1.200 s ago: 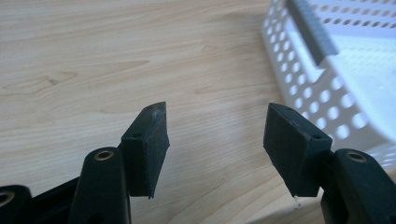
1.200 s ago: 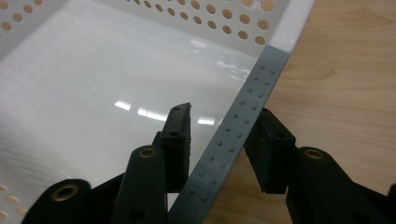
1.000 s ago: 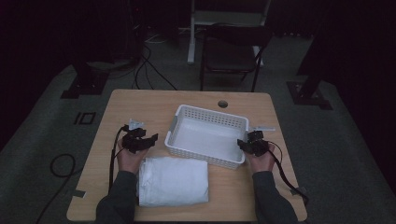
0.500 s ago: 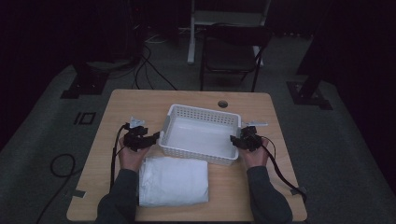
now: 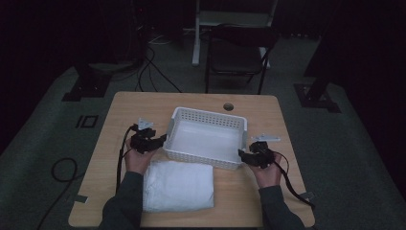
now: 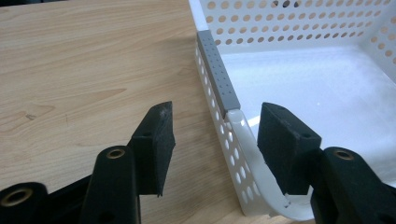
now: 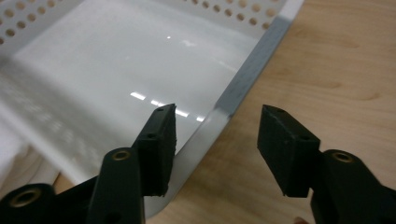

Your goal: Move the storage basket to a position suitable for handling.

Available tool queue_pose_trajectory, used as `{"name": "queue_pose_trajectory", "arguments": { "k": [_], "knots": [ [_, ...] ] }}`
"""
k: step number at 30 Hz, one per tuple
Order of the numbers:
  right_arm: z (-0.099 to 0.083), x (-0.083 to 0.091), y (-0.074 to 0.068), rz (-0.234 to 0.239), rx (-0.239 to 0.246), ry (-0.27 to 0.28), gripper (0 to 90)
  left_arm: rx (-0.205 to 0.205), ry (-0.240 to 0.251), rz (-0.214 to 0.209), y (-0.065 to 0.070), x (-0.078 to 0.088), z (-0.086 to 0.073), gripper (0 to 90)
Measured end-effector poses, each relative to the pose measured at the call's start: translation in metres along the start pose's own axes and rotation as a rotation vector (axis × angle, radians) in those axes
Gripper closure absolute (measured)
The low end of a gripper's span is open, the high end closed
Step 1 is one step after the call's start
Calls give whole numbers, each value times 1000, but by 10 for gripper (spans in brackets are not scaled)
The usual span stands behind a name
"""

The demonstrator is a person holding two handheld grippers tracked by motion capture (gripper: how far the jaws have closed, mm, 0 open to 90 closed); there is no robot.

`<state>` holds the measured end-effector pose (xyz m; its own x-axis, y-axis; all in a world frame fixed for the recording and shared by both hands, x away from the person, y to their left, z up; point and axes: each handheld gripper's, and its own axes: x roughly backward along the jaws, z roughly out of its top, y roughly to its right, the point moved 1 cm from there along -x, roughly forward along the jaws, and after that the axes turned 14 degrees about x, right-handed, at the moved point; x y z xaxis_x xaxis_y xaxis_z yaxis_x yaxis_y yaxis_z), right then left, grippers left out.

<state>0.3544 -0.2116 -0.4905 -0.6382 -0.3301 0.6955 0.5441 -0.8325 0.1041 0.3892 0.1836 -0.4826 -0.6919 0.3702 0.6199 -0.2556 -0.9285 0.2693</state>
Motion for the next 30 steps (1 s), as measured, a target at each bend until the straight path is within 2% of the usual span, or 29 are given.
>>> {"name": "queue_pose_trajectory", "arguments": {
  "k": [2,6,9,13,17,20,25,30],
  "knots": [
    [-1,0,-3,14,6,8,554,-2,-3,-9,1,0,0,477],
    [0,-3,-3,17,-1,11,579,-15,-14,-8,2,0,-1,502],
    [2,-5,0,6,-8,13,605,-10,-25,-3,2,-1,-2,516],
    [8,-10,0,-8,0,8,623,-1,-38,-25,1,1,-4,539],
    [14,-15,-1,-9,6,12,639,-18,-69,-17,1,0,-9,557],
    [18,-18,-1,-4,9,23,656,-20,-90,-23,0,-3,-12,616],
    [26,-24,0,-10,21,18,677,-30,-83,8,0,-2,-9,649],
    [33,-32,3,-12,27,27,683,-15,-84,23,-2,-6,-3,656]
  ]
}}
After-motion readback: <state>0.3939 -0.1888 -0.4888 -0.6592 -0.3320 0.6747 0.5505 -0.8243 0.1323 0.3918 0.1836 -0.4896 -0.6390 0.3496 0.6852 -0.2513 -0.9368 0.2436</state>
